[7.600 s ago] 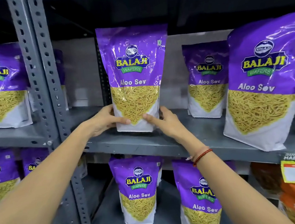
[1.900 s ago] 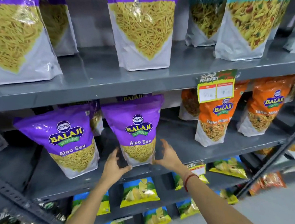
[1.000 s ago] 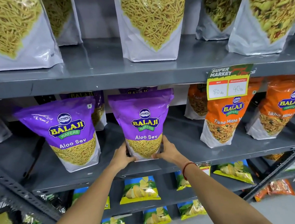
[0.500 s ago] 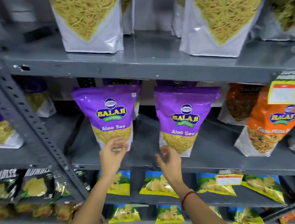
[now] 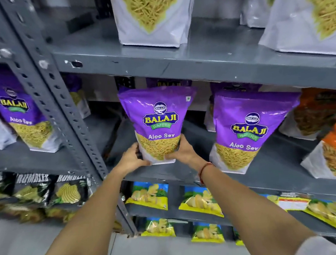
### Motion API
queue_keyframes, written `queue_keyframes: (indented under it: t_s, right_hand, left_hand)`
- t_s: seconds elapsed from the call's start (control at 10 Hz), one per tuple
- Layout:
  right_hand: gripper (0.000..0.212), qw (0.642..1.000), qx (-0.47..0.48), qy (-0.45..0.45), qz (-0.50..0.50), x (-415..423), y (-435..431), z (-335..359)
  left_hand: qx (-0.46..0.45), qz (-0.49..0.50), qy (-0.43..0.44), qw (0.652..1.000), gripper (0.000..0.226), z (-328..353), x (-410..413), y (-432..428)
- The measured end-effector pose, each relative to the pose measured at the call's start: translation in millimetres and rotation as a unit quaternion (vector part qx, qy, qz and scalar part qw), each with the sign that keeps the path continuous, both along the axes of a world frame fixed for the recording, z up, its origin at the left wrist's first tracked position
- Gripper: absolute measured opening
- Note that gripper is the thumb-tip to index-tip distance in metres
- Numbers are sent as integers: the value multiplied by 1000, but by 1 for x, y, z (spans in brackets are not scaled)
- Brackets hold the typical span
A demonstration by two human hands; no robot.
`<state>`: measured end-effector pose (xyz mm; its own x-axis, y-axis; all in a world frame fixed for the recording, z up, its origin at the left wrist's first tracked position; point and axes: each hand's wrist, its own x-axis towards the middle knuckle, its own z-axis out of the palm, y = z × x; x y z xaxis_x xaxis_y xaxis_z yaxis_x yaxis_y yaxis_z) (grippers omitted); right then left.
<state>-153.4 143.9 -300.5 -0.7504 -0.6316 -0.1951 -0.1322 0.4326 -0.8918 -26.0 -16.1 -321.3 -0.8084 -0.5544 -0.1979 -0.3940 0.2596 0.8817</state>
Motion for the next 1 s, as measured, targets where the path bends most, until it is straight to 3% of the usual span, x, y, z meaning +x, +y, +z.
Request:
queue_keyframes:
  t_s: [0.1,0.3,0.7,0.9,1.0]
  right_hand:
    - [85,1000,-4,15,-15,4,1,4]
    - [81,998,-23,24,-62,9,6,10]
    - [83,998,-2,42,-50,20,10,6]
    - [83,998,37,40,-35,26,15,15]
    - [62,992,73,96,-43,35,33,26]
  left_hand:
    - [14,16,40,999,63,4,-5,1]
    - [32,-11,50,998,69,22,-12,-1]
    - [22,-34,-3,999,79,14,-7,-4]
    - [-84,-33,-76,993,70,13,-4,-5]
    - [-173,-5,-104,979,54,19,3,6]
